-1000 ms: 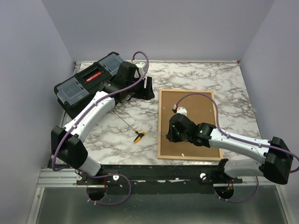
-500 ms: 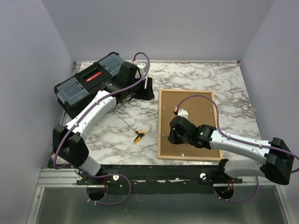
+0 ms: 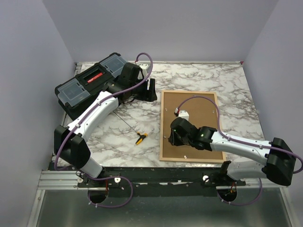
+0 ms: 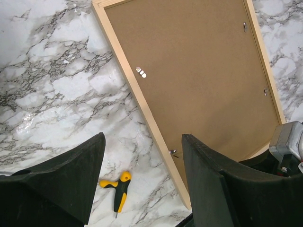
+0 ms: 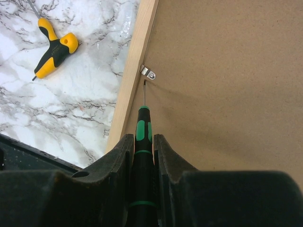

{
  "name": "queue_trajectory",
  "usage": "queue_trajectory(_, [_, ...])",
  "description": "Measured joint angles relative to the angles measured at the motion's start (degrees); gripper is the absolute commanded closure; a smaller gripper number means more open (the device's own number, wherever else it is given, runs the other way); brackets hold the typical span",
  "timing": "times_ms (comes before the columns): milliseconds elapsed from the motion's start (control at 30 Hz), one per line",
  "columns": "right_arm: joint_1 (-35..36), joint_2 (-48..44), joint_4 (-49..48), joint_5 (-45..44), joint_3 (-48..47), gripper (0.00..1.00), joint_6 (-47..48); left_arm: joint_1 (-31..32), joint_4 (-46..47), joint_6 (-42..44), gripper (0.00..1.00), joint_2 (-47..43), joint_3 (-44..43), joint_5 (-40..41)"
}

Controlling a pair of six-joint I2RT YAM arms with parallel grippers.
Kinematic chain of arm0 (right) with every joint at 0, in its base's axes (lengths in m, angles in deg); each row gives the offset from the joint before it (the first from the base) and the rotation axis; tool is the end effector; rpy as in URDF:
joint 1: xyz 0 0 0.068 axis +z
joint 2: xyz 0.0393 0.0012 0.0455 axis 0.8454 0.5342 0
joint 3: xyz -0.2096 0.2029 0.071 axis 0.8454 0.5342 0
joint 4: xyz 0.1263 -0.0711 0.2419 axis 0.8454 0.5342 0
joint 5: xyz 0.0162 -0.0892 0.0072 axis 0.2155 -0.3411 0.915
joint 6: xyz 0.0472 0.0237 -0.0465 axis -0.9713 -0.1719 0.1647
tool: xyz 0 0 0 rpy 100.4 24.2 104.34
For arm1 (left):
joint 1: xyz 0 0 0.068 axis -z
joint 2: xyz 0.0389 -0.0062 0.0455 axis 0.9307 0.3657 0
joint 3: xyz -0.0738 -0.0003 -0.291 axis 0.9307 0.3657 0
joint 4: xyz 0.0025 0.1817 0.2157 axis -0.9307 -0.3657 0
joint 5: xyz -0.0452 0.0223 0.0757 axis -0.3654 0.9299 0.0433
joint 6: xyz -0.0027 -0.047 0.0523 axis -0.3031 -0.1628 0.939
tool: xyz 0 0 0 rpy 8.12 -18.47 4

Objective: Take the photo out of the frame

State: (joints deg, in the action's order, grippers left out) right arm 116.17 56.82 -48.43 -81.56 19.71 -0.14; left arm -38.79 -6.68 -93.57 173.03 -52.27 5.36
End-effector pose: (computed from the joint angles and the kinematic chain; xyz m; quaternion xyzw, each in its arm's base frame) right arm 0.1541 0.2212 0.2201 -0.0765 0.9343 0.1706 0.3034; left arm 0.3245 -0.2023 0.3566 0.1358 0.8900 -0.2790 0.3341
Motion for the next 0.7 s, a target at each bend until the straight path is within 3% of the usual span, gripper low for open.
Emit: queue_trajectory(700, [0.46,0.61,-1.68,-7.04,0.0,0.99,-1.33,0.11,-0.02,0.0,0.32,0.79,-0.02,0.0])
